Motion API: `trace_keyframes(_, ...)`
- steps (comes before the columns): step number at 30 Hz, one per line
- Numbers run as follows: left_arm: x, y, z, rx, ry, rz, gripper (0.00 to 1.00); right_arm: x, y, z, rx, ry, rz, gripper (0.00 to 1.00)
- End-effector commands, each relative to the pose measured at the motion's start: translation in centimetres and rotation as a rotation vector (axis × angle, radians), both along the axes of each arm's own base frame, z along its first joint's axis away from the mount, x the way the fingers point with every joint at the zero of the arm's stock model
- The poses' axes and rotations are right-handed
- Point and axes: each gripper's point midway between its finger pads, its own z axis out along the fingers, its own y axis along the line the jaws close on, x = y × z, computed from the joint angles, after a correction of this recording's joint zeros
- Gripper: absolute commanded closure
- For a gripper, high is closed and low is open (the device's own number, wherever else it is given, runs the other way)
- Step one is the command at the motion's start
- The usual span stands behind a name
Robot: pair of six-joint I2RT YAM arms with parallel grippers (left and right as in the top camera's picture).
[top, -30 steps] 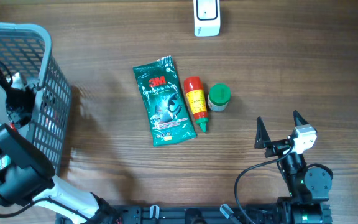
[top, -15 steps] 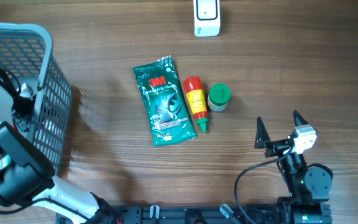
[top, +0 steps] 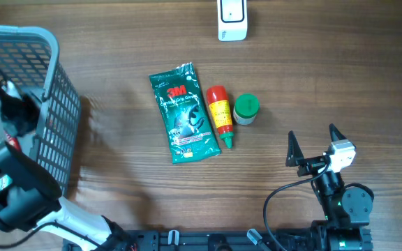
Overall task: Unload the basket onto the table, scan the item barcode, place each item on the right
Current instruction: 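Reach left gripper into basket and grasp small red-white box, then carry red-white box out and place it right of green-lid jar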
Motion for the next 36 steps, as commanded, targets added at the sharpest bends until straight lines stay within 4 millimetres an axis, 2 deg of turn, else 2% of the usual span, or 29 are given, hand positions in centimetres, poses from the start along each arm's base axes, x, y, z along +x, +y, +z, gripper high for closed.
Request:
trace_keyframes(1,1.8,1.6,9.3,0.135,-0.181,0.046,0.96,0.0,0.0,0.3,-0.011,-0.015,-0.005,0.00)
trace_keyframes(5,1.4,1.3,17.5,0.236,-0.350,0.080,0.96,0.0,0.0,0.3,-0.011,-0.015,-0.005,0.00)
trace_keyframes(8,0.5,0.1,23.7,0.287,-0.526,0.150,0.96,0.0,0.0,0.3,-0.011,-0.015,-0.005,0.00)
trace_keyframes(9,0.2,-1.3,26.1,0.279,-0.624,0.136,0.96,0.0,0.0,0.3,-0.011,-0.015,-0.005,0.00)
trace_keyframes(11,0.0,-3.8,29.4,0.240,-0.766,0.073,0.96,0.0,0.0,0.3,-0.011,-0.015,-0.005,0.00)
trace_keyframes(12,-0.2,-6.0,31.6,0.196,-0.867,0.013,0.96,0.0,0.0,0.3,-0.011,-0.015,-0.005,0.00)
trace_keyframes(15,-0.7,-9.7,34.8,0.132,-1.004,-0.101,0.96,0.0,0.0,0.3,-0.011,-0.015,-0.005,0.00)
trace_keyframes(16,-1.0,-11.8,36.1,0.104,-1.059,-0.167,0.96,0.0,0.0,0.3,-0.011,-0.015,-0.005,0.00)
trace_keyframes(18,-1.2,-15.3,37.5,0.064,-1.117,-0.272,0.96,0.0,0.0,0.3,-0.011,-0.015,-0.005,0.00)
trace_keyframes(23,-0.5,-22.3,37.2,-0.064,-1.117,-0.485,0.96,0.0,0.0,0.3,-0.011,-0.015,-0.005,0.00)
trace_keyframes(26,0.4,-25.2,36.1,-0.100,-1.075,-0.561,0.96,0.0,0.0,0.3,-0.011,-0.015,-0.005,0.00)
trace_keyframes(30,2.2,-28.6,32.7,-0.105,-0.954,-0.632,0.96,0.0,0.0,0.3,-0.011,-0.015,-0.005,0.00)
trace_keyframes(33,3.1,-31.1,29.3,-0.108,-0.827,-0.685,0.96,0.0,0.0,0.3,-0.011,-0.015,-0.005,0.00)
trace_keyframes(35,3.7,-35.4,25.8,-0.170,-0.712,-0.786,0.96,0.0,0.0,0.3,-0.011,-0.015,-0.005,0.00)
trace_keyframes(36,3.8,-36.2,25.3,-0.178,-0.701,-0.803,0.96,0.0,0.0,0.3,-0.011,-0.015,-0.005,0.00)
